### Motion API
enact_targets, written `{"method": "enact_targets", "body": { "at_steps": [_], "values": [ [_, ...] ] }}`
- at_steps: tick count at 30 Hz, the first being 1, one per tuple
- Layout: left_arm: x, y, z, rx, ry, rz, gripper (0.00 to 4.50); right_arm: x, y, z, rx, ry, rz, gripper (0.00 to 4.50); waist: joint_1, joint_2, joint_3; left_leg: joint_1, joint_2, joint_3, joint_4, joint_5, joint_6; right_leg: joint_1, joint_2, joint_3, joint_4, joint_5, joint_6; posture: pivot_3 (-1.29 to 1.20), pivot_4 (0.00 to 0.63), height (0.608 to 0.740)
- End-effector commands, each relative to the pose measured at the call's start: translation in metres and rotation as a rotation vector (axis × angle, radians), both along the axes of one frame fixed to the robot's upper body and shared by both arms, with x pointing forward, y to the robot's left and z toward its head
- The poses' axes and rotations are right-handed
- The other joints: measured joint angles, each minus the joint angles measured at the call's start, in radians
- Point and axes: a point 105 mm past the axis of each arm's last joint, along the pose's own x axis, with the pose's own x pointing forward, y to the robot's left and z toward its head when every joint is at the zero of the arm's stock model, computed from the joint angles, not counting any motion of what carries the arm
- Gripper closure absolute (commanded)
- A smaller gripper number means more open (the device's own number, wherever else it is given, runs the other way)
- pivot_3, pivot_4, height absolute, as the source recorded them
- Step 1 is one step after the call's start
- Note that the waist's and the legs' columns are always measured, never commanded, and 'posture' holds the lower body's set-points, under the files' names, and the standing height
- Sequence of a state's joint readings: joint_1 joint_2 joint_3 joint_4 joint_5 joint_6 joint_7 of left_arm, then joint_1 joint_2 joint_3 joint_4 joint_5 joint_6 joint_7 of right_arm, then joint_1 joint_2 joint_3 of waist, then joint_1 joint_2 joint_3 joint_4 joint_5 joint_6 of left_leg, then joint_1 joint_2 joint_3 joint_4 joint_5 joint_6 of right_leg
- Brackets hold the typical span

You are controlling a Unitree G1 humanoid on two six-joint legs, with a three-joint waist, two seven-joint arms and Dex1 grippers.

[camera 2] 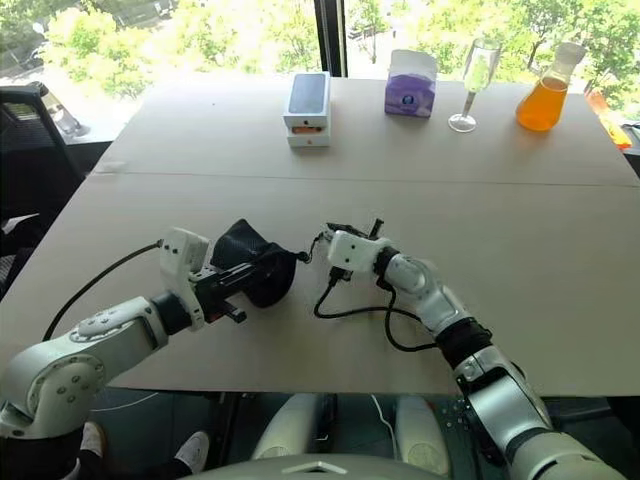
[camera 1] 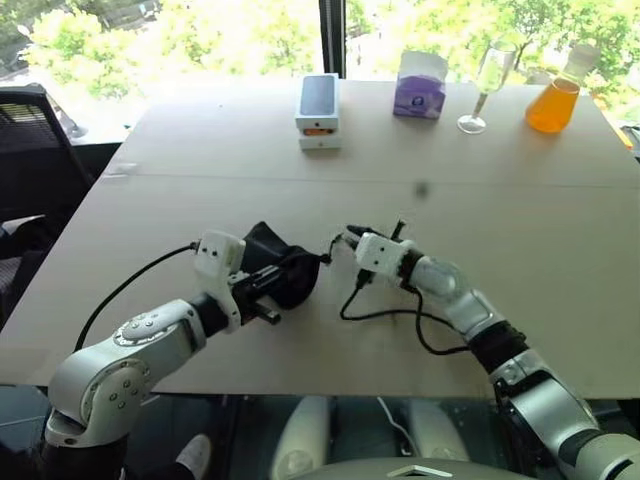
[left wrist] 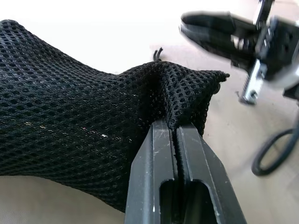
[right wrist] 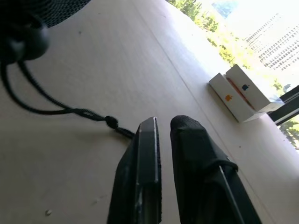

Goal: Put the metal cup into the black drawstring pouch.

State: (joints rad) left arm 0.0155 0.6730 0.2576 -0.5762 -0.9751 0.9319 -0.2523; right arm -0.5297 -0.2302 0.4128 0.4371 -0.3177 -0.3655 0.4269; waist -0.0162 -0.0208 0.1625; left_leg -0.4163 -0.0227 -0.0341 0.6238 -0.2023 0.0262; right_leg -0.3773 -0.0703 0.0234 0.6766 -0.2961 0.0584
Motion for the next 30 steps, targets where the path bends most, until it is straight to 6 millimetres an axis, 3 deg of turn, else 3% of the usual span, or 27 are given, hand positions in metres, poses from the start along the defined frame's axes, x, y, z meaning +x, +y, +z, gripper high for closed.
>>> {"method": "enact_targets", "body": {
  "at_steps": [1, 3, 11, 20, 28, 30],
  "values": [
    [0.000, 0.005, 0.017, -0.047, -0.059, -0.002, 4.50, -0.016, 0.007, -0.001, -0.066, -0.042, 0.097, 2.20, -0.002, 0.000, 0.000, 0.000, 0.000, 0.000, 0.000, 0.000, 0.000, 0.000, 0.000, 0.000, 0.000, 0.000, 0.000, 0.00, 0.150, 0.740],
    [0.002, 0.008, 0.021, -0.077, -0.064, 0.006, 4.50, -0.022, 0.009, -0.003, -0.055, 0.003, 0.136, 1.35, -0.004, 0.000, 0.000, 0.001, 0.001, 0.000, 0.000, 0.000, 0.000, 0.000, 0.000, 0.000, 0.001, 0.000, 0.000, 0.00, 0.150, 0.740],
    [0.004, 0.016, 0.032, -0.172, -0.082, 0.025, 4.50, -0.034, 0.023, 0.002, -0.015, 0.083, 0.227, 1.35, -0.003, 0.000, 0.000, 0.001, 0.001, 0.000, 0.000, -0.002, 0.003, 0.000, 0.000, 0.000, 0.001, 0.000, 0.000, 0.00, 0.150, 0.740],
    [-0.001, 0.016, 0.033, -0.188, -0.067, 0.006, 4.50, -0.018, 0.060, 0.019, 0.106, 0.061, 0.165, 1.35, -0.004, 0.000, 0.000, 0.001, 0.001, 0.000, 0.000, 0.000, -0.001, 0.000, 0.000, 0.000, 0.001, 0.000, 0.000, 0.00, 0.150, 0.740],
    [-0.004, 0.017, 0.034, -0.190, -0.074, 0.009, 4.50, 0.002, 0.056, 0.021, 0.084, -0.025, 0.068, 1.35, -0.003, 0.000, 0.000, 0.001, 0.001, 0.000, 0.000, 0.000, -0.001, 0.000, 0.000, 0.000, 0.001, 0.000, 0.000, 0.00, 0.150, 0.740],
    [-0.005, 0.017, 0.034, -0.193, -0.076, 0.010, 4.50, 0.002, 0.055, 0.020, 0.082, -0.028, 0.070, 1.85, -0.004, 0.000, 0.000, 0.001, 0.001, 0.000, 0.000, 0.000, -0.001, 0.000, 0.000, 0.000, 0.001, 0.000, 0.000, 0.00, 0.150, 0.740]
  ]
}}
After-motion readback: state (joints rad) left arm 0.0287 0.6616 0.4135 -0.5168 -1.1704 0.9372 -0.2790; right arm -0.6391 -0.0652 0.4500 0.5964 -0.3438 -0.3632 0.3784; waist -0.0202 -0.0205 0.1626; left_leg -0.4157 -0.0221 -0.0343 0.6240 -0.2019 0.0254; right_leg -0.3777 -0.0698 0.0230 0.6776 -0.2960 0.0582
